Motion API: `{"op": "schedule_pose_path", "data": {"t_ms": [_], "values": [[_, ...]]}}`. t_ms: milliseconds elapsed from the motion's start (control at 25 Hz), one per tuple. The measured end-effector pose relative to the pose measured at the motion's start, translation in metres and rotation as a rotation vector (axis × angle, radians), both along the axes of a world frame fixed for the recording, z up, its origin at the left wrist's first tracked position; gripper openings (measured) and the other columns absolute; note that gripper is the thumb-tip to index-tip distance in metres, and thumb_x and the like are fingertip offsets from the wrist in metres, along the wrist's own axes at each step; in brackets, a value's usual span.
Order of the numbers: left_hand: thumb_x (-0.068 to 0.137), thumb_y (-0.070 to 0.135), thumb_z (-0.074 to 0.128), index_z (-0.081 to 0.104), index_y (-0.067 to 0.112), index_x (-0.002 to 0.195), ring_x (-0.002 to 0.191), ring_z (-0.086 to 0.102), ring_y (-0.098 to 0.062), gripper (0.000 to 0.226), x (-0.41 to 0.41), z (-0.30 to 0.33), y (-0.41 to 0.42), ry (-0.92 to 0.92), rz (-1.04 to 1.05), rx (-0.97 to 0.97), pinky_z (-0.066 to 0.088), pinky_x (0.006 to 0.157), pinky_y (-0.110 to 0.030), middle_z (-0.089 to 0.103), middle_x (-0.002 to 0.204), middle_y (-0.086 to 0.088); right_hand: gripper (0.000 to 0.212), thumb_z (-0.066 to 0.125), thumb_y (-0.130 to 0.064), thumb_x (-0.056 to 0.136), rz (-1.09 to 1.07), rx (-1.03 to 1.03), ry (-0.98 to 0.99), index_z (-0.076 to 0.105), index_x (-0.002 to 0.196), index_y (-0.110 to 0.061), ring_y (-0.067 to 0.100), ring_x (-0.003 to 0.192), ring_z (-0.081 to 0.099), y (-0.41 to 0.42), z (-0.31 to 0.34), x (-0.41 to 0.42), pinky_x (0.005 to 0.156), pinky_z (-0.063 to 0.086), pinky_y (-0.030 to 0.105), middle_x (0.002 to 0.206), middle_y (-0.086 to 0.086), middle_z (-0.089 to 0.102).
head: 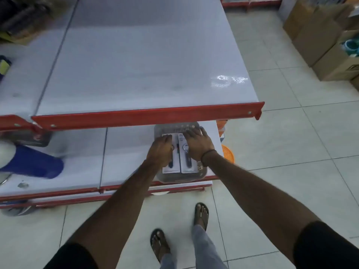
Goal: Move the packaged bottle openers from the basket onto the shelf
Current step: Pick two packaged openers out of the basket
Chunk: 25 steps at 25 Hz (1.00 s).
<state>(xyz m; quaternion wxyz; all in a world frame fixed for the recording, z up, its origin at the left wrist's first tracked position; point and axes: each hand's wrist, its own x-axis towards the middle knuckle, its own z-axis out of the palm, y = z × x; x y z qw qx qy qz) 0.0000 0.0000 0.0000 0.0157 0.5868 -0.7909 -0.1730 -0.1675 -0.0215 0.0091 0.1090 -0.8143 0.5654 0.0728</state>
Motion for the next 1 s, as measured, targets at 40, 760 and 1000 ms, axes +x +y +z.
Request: {"op": "schedule_pose_path", "data": {"t_ms": [40, 760, 1000], "values": [[0.103, 0.024, 0.039, 0.05, 0.005, 0.132, 0.112, 0.06, -0.033, 0.036, -0.003, -0.007, -0.008, -0.005, 0.023, 0.019, 0.047, 0.101, -0.04, 0.062, 0.129, -0.019, 0.071, 0.057, -0.028, 0.091, 0.037, 0.012, 0.062, 0.028, 0.154, -0.014, 0.027, 0.152, 0.02, -0.007, -0.005, -0.001, 0.126, 0.004, 0.049, 0.161, 0.009, 0.031], [0.086, 0.001, 0.068, 0.059, 0.011, 0.127, 0.097, 0.067, -0.026, 0.044, 0.0, 0.033, -0.004, 0.196, 0.13, -0.182, 0.051, 0.09, -0.025, 0.062, 0.132, -0.009, 0.039, 0.063, -0.015, 0.079, -0.078, -0.236, -0.077, 0.066, 0.118, -0.014, 0.031, 0.126, 0.052, 0.021, 0.03, -0.005, 0.103, 0.042, 0.048, 0.133, 0.009, 0.061], [0.096, 0.008, 0.052, 0.062, 0.013, 0.127, 0.115, 0.061, -0.026, 0.033, 0.021, 0.075, 0.05, 0.333, 0.13, -0.061, 0.047, 0.097, -0.028, 0.064, 0.13, -0.011, 0.025, 0.064, -0.014, 0.088, -0.029, -0.277, -0.15, 0.071, 0.112, -0.019, 0.026, 0.115, 0.06, 0.071, 0.071, -0.008, 0.099, 0.045, 0.043, 0.124, 0.003, 0.068]]}}
